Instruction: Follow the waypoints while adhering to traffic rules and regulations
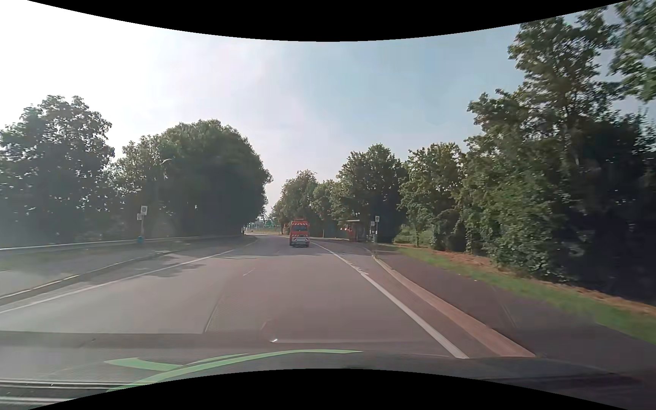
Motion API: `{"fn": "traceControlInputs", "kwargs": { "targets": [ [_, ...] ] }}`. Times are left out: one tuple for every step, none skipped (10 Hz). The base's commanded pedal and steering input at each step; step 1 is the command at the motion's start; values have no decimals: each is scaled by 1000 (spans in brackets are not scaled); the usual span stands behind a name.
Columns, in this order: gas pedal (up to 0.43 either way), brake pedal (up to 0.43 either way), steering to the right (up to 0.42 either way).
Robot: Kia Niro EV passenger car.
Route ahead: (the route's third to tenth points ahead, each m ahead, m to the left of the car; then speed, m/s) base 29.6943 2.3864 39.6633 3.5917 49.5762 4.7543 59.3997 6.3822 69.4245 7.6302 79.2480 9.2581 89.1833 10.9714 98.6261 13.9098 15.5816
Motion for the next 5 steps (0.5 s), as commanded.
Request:
{"fn": "traceControlInputs", "kwargs": {
  "targets": [
    [67,0,-15],
    [67,0,-15],
    [67,0,-15],
    [67,0,-15],
    [67,0,-15]
  ]
}}
